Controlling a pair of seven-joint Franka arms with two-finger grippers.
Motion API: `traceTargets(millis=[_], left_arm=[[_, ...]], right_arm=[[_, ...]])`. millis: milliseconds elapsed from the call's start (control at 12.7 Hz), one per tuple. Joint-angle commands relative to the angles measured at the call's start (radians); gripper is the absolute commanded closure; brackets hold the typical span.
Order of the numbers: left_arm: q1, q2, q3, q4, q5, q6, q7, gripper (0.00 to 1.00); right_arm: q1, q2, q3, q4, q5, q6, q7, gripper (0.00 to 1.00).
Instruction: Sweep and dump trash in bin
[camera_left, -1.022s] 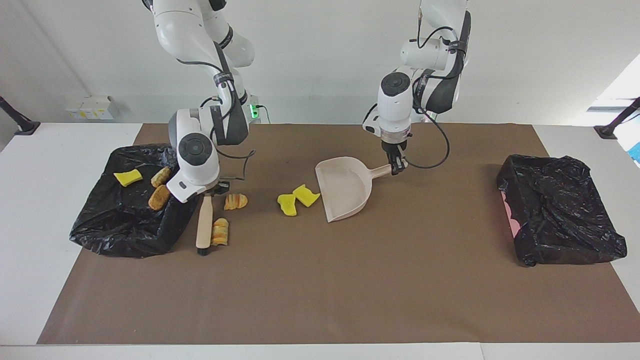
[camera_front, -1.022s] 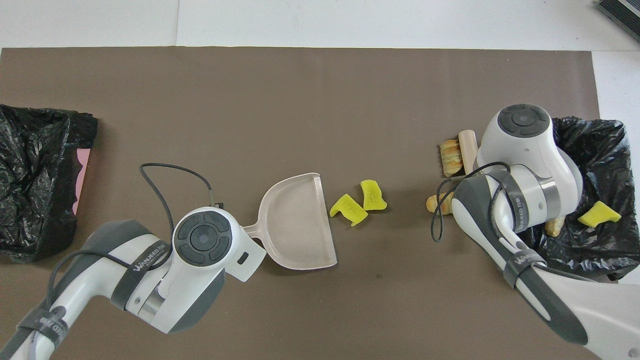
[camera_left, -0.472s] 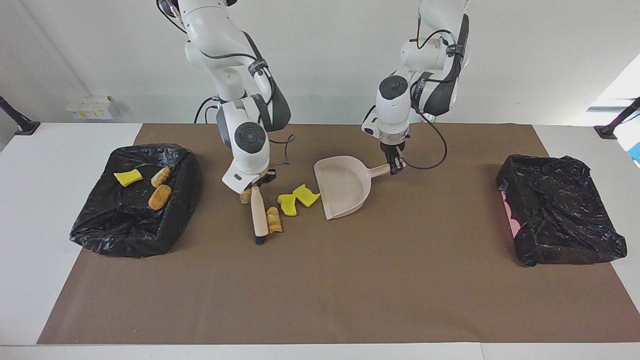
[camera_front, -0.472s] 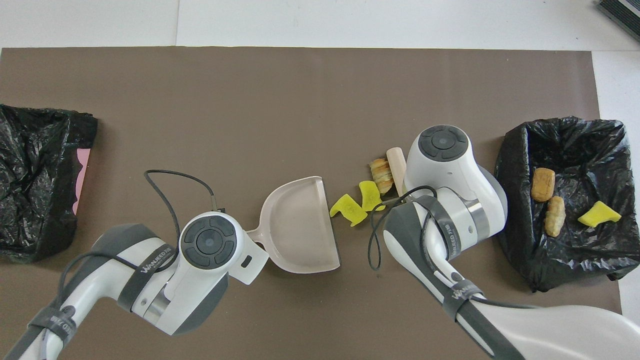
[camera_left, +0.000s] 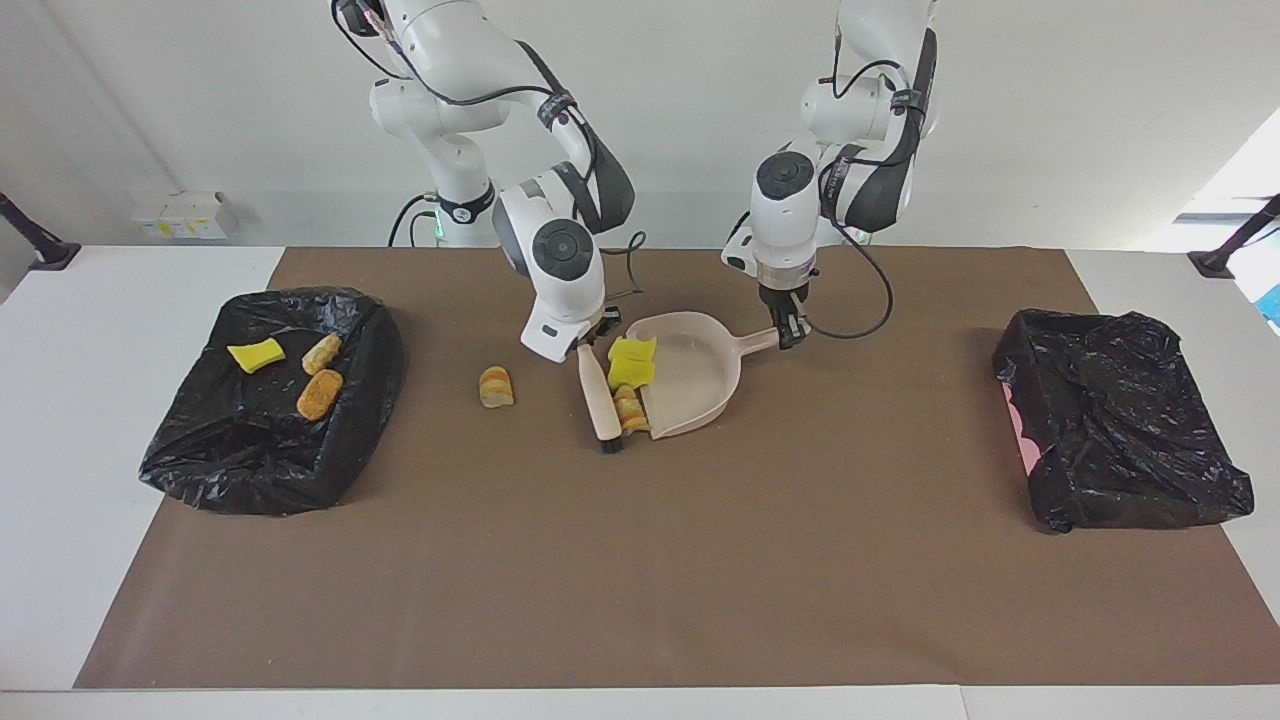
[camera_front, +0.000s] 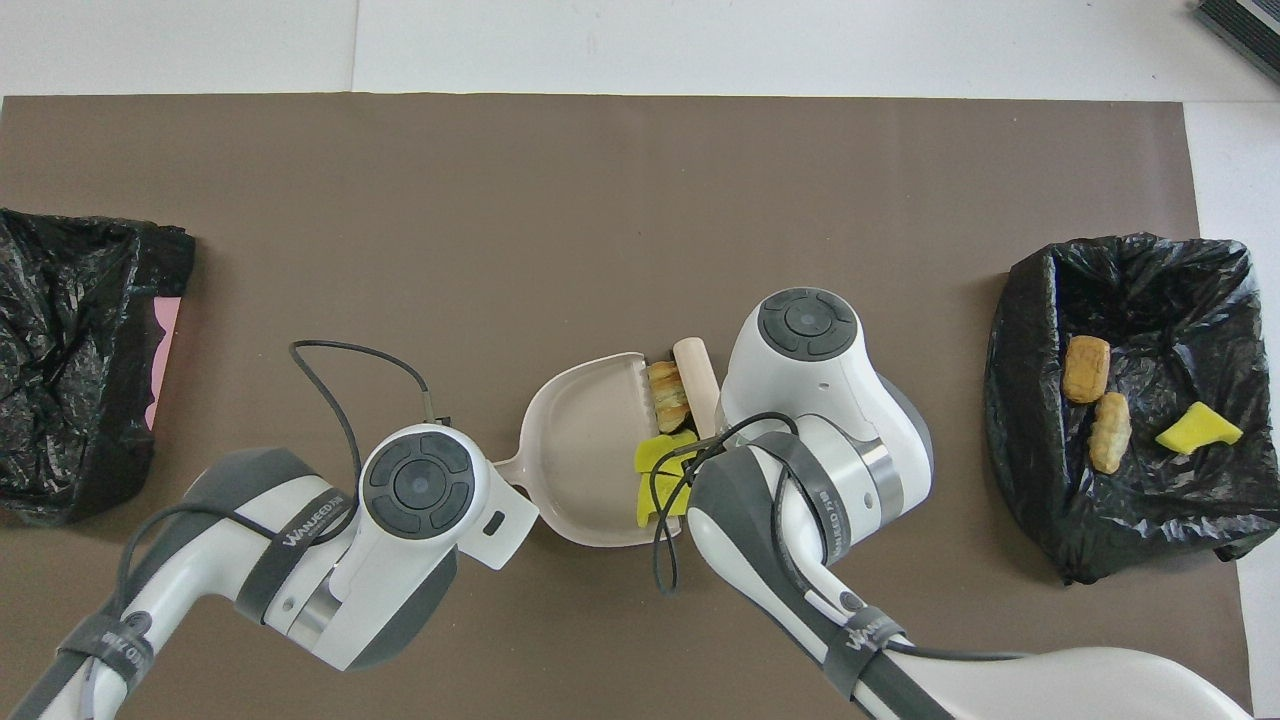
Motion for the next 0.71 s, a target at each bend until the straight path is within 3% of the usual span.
traceTargets(millis=[0, 314, 472, 629], left_arm=[[-0.019, -0.005, 0.011, -0.022, -0.012, 0.015, -0.017, 1.0], [-0.018, -0.005, 0.011, -0.022, -0.012, 0.016, -0.031, 1.0], [-0.018, -0.005, 0.011, -0.024, -0.012, 0.016, -0.031, 0.99], [-0.018, -0.005, 0.011, -0.024, -0.012, 0.016, -0.031, 0.87]], right_arm=[[0.005, -0.023, 0.015, 0.025, 0.109, 0.012, -0.023, 1.0], [-0.112, -0.093, 0.004, 0.038, 0.068, -0.06, -0.032, 1.0], [-0.197, -0.106, 0.006, 0.038, -0.015, -0.104, -0.034, 1.0], [-0.26, -0.118, 0.006, 0.036, -0.09, -0.139, -0.032, 1.0]])
